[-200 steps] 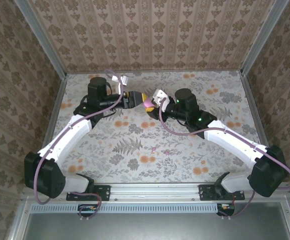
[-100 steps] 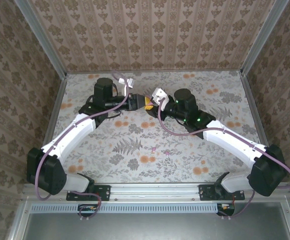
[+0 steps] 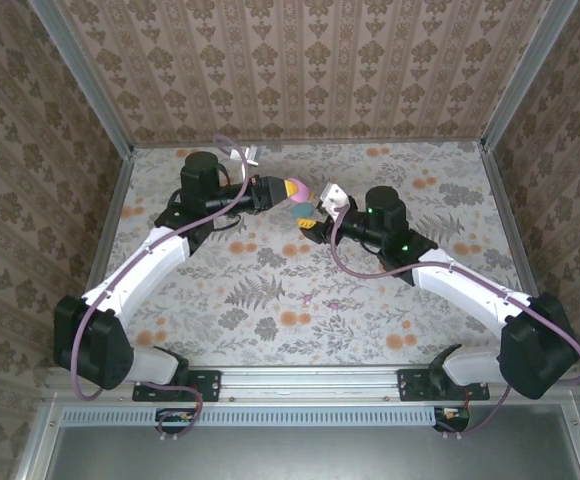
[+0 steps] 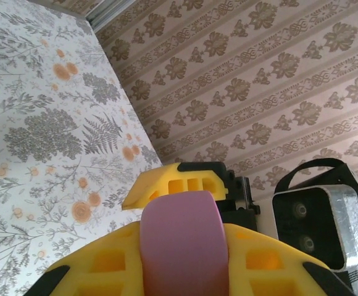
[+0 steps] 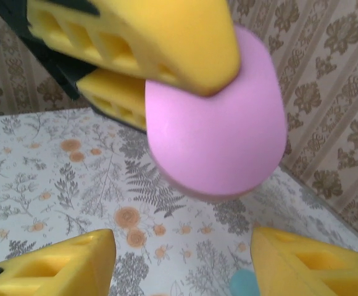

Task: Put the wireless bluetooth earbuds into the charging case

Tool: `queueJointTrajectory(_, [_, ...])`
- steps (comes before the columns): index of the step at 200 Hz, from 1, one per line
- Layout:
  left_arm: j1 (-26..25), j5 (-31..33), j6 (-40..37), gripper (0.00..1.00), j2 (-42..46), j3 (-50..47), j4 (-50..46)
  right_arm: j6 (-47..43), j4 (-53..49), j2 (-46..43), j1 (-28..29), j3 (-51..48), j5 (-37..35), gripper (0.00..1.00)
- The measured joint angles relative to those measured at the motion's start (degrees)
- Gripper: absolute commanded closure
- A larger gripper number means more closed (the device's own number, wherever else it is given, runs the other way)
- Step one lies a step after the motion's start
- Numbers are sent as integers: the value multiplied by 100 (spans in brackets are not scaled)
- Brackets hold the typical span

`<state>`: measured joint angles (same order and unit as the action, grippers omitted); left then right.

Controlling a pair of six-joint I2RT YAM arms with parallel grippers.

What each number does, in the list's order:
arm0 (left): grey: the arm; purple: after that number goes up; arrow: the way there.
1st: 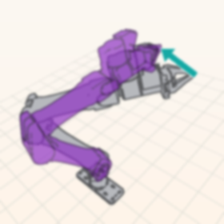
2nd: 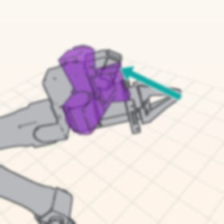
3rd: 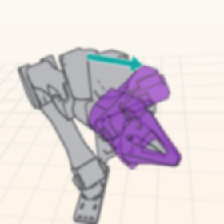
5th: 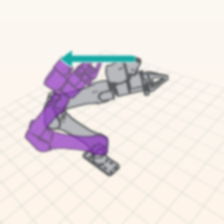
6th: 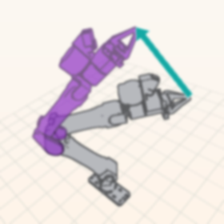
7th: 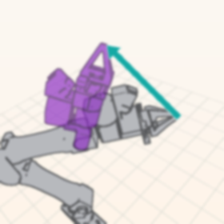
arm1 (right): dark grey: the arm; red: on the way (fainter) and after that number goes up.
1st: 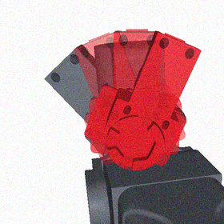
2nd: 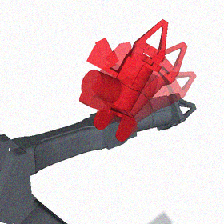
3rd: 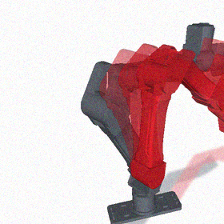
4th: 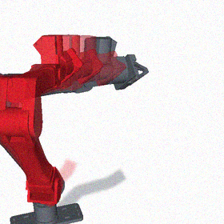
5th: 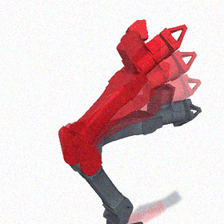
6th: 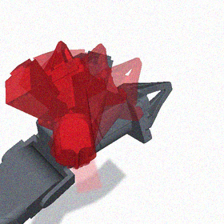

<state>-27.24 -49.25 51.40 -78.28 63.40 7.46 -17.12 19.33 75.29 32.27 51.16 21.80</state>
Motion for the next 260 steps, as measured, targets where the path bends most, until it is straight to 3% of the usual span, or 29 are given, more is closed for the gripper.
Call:
queueJointTrajectory(65, [0, -70, 315, 87, 2, -74, 245, 26, 625, 59, -26, 151, 186, 41])
queueJointTrajectory(130, [0, -153, 409, 87, 2, -92, 262, -26, 800, 249, -52, 249, 293, 56])
queueJointTrajectory(171, [2, -151, 413, 86, 57, -122, 330, -15, 879, 247, -76, 249, 354, 49])
queueJointTrajectory(203, [4, -142, 413, 86, 118, -155, 345, -22, 920, 245, -76, 249, 358, 51])
queueJointTrajectory(260, [33, -129, 411, 86, 153, -212, 361, 7, 981, 245, -90, 247, 365, 45])
